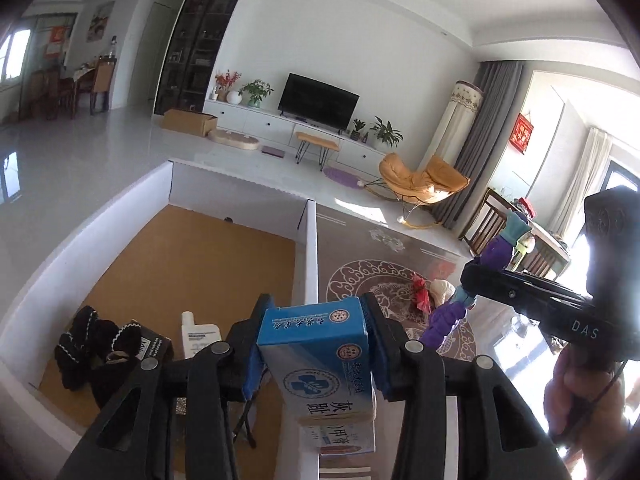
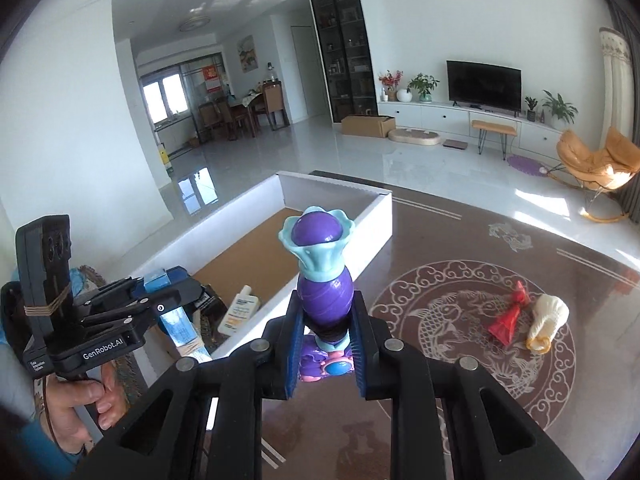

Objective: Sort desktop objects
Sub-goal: 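Carry the box and wand over the enclosure and open both tools, then bring both open tools back over the table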

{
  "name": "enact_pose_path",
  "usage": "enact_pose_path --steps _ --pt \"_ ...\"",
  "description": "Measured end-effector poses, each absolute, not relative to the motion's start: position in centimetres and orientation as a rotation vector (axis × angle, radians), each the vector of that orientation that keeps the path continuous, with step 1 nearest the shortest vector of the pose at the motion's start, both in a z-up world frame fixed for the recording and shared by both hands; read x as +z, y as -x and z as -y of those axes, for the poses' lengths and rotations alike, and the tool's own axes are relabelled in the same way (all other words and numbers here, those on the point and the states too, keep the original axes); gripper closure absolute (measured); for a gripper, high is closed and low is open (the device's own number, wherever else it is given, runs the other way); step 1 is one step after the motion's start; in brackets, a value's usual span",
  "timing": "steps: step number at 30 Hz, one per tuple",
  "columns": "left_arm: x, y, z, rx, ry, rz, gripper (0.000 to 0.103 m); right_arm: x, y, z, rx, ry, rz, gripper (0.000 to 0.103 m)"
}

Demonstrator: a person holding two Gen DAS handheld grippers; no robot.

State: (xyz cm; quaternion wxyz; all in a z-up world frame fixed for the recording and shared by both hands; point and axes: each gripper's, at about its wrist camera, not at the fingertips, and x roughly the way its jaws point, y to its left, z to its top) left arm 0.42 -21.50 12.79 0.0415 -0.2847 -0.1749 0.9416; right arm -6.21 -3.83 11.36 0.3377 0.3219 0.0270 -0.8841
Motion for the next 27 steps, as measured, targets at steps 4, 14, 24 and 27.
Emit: enact_pose_path --steps 4,14,24,27 --pt "12.6 -0.7 25.2 2.887 0.866 0.669 0.058 11.0 6.1 11.2 -2.172 -0.825 -0.086 0.081" --pt "8.2 5.7 31.3 3.029 1.23 0.599 0.054 4.8 10.0 21.9 -2.0 -1.067 -0.236 0.081" --pt "7.1 6.4 33.4 3.138 1.215 0.736 0.027 6.2 11.2 18.7 -2.236 -0.868 -0.075 0.004" --pt "7.0 4.4 30.3 3.09 1.152 0.726 0.027 6.3 9.4 14.8 -2.343 -0.748 -0.142 0.0"
